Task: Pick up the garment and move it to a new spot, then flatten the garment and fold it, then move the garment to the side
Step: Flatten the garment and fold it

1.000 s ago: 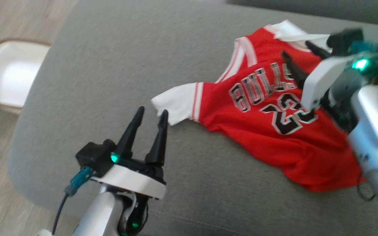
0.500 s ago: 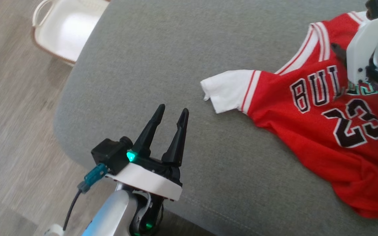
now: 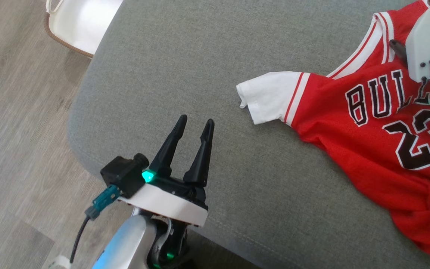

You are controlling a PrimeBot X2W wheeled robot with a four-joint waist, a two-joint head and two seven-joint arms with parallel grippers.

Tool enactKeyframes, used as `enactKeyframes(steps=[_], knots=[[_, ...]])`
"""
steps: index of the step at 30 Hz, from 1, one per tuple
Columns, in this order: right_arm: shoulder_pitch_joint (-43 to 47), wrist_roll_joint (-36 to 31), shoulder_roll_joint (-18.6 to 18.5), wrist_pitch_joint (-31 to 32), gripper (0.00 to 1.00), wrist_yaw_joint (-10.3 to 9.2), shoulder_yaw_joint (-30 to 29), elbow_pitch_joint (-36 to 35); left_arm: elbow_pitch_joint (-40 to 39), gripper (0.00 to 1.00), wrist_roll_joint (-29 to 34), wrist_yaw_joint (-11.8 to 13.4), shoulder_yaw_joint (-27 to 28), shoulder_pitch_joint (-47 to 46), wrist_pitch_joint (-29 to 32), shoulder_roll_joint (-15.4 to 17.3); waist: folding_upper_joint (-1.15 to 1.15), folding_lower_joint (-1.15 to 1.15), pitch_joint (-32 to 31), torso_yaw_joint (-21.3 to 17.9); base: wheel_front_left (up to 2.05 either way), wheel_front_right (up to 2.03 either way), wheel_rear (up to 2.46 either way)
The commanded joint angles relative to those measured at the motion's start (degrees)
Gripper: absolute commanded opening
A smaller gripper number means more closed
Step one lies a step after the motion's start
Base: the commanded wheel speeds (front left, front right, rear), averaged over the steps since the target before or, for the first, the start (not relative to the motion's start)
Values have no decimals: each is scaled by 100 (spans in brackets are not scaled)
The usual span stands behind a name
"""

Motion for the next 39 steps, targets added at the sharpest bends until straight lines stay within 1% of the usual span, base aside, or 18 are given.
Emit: enactKeyframes(steps=[1,2,5,9,14,19,20,26,28,29,30,34,39], knots=[[5,80,-26,39,29,-5,112,-40,-209,100,-47,26,165,-166,-70,43,0,0,21,2,0,0,0],[-14,129,-30,19,0,-5,154,-38,-215,100,-51,30,163,-169,-70,43,0,0,32,4,0,0,0],[-105,248,-37,-182,0,-5,267,-85,-223,100,-62,38,161,-174,-70,43,0,0,56,8,0,0,0],[-352,271,12,-849,0,-5,327,-105,-230,100,-82,49,152,-193,-70,43,0,0,86,18,0,0,0],[-725,141,159,-1766,0,-5,452,31,-243,100,-116,65,140,-212,-70,43,0,0,110,29,0,0,0],[-1211,-175,359,-2855,0,-5,479,410,-257,100,-131,71,142,-220,-70,43,0,0,141,41,0,0,0],[-1211,-175,359,-2855,0,-5,479,410,-257,100,-131,71,142,-220,-70,43,0,0,141,41,0,0,0],[-1689,-626,619,-3986,0,-5,541,989,-272,100,-140,83,154,-228,-70,43,0,0,164,49,0,0,0],[-1752,-696,712,-4182,0,-5,517,1249,-265,100,-138,83,154,-233,-70,43,0,0,163,48,0,0,0],[-1732,-708,767,-4147,14,-5,522,1409,-256,100,-135,79,154,-235,-70,43,0,0,156,46,0,0,0],[-1692,-735,821,-4091,100,-5,571,1521,-244,100,-133,73,152,-238,-70,43,0,0,146,43,0,0,0],[-1497,-659,889,-4077,100,-5,672,1703,-163,100,-110,29,141,-297,-70,43,0,0,47,-4,0,0,0],[-1128,-470,1062,-4399,100,-5,634,1760,-71,100,48,8,349,-321,-70,43,0,0,-249,-356,0,0,0]])
